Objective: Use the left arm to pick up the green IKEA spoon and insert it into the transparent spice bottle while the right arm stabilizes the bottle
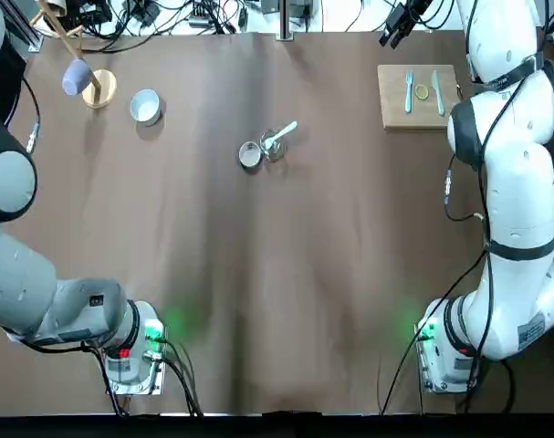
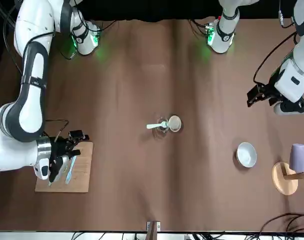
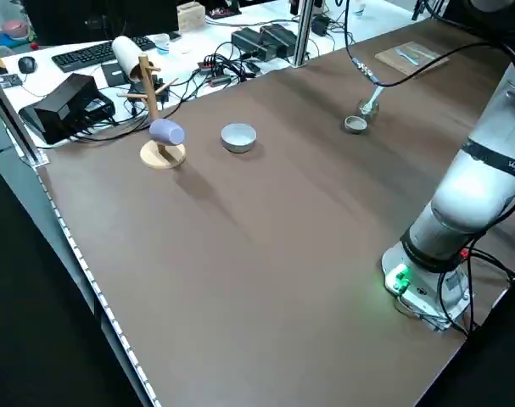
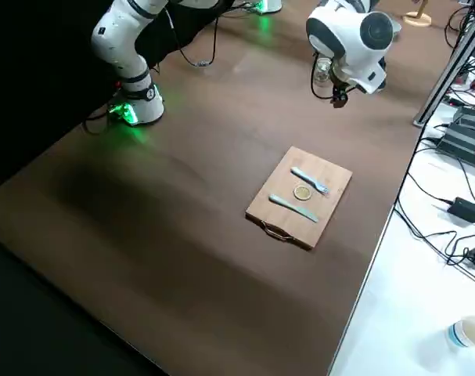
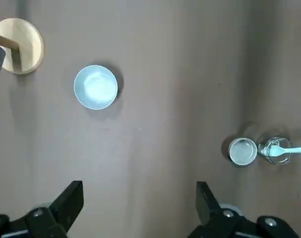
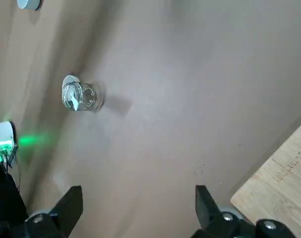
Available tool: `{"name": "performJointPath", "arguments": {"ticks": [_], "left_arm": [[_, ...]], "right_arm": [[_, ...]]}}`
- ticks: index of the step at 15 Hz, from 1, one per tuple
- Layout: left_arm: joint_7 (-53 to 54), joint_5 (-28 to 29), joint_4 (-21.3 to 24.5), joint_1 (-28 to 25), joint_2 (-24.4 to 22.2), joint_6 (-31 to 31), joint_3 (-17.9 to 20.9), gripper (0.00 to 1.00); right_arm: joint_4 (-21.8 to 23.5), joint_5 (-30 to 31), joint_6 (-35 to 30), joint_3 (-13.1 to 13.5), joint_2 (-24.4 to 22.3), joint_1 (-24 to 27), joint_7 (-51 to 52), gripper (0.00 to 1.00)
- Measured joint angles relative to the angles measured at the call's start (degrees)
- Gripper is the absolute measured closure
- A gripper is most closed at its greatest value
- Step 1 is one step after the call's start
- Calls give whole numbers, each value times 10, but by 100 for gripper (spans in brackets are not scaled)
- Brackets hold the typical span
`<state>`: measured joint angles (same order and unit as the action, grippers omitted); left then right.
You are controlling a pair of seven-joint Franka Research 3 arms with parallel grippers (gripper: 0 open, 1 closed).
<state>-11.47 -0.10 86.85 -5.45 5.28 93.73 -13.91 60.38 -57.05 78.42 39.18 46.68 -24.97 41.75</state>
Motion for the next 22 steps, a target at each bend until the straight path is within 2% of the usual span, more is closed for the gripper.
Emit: {"name": "performJointPath", "arguments": {"ticks": [2,3,4,7,8,10,11,13,17,18,21,22], "left_arm": [[0,0,0,-2,0,0,3,0],[0,0,0,-3,0,0,4,0],[0,0,0,-5,0,0,5,0],[0,0,0,-4,0,-1,4,0],[0,0,0,-4,0,-1,3,0],[0,0,0,-3,0,-2,2,0],[0,0,0,-4,0,-2,3,0],[0,0,0,-5,0,-2,4,0],[0,0,0,-5,0,-2,5,0],[0,0,0,-5,0,-2,5,0],[0,0,0,-5,0,-3,5,0],[0,0,0,-5,0,-3,6,0]], "right_arm": [[-5,14,1,-10,-7,5,-28,0],[-5,38,11,-35,-16,17,-37,0],[-5,76,35,-74,-28,34,-53,0],[11,237,97,-222,-88,93,-158,0],[16,284,100,-254,-110,103,-190,0],[30,331,97,-273,-151,114,-246,0],[49,379,87,-275,-189,135,-262,0],[60,431,82,-277,-222,161,-262,0],[88,457,38,-282,-287,199,-271,0],[106,475,34,-292,-304,202,-290,0],[167,538,37,-343,-348,206,-385,0],[184,545,41,-350,-358,206,-399,0]]}}
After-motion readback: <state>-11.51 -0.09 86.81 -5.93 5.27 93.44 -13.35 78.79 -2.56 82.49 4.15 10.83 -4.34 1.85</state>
